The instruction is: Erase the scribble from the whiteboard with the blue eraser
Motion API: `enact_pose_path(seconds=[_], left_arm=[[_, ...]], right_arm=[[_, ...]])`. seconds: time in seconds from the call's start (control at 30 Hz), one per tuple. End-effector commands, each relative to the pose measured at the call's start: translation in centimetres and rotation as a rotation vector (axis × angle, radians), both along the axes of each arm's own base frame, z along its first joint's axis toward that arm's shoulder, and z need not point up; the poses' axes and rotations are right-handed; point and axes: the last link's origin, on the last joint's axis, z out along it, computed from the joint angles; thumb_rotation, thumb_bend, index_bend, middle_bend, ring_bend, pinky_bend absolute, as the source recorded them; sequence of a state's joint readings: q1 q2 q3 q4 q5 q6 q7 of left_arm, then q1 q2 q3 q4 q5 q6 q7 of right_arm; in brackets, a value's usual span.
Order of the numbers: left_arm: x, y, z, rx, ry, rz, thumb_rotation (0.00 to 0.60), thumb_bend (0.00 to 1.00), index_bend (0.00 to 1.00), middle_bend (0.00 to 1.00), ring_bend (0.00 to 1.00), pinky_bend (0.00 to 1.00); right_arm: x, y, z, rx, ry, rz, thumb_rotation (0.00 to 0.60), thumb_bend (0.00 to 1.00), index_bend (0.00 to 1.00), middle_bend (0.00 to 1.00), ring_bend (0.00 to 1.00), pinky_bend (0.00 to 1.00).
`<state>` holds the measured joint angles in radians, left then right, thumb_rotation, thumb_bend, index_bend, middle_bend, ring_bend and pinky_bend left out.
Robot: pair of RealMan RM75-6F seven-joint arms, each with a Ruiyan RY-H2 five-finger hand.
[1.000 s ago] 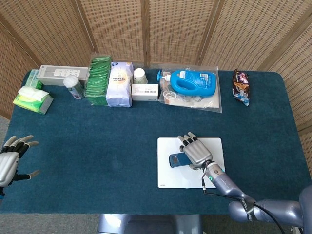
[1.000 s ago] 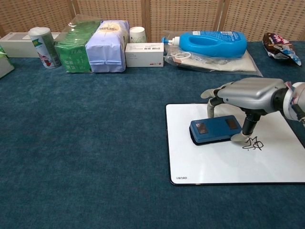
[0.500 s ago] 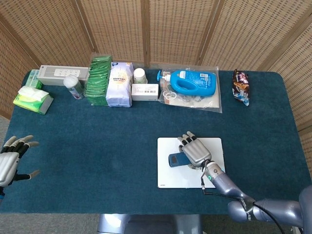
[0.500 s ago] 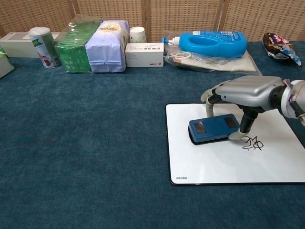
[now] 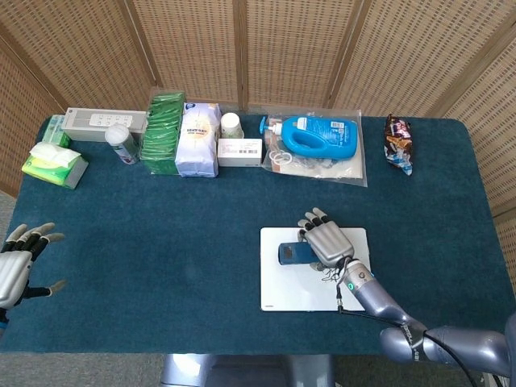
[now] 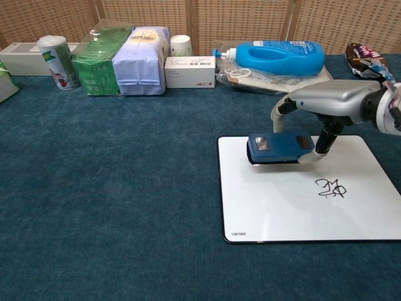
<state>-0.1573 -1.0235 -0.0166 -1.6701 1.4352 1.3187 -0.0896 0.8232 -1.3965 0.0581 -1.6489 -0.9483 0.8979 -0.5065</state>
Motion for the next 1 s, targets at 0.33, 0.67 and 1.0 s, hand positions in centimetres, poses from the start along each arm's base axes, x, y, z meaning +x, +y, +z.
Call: enact_pose_path(seconds=[0.33, 0.67, 1.0], left_arm=[[0.5, 0.2, -0.2, -0.005, 0.005, -0.009, 0.6, 0.17, 0.23, 0.13, 0.16, 0.0], [0.9, 0.1, 0.0, -0.002, 0.013, -0.009, 0.6, 0.17, 0.24, 0.13, 0.16, 0.0], [1.2, 0.1, 0.1, -0.001, 0.019, -0.012, 0.6, 0.17, 0.24, 0.13, 0.16, 0.0]], right_arm=[[-1.0, -0.2, 2.0, -0.03, -0.086, -0.051, 0.6, 0.25, 0.79, 0.12, 0.0, 0.0], [-3.1, 1.0, 1.6, 0.046, -0.078, -0.056, 0.6, 0.26, 0.8, 0.05, 0.0, 0.0], [-4.3, 2.0, 1.4, 0.078, -0.094, -0.042, 0.6, 0.25, 0.8, 0.02, 0.0, 0.0]])
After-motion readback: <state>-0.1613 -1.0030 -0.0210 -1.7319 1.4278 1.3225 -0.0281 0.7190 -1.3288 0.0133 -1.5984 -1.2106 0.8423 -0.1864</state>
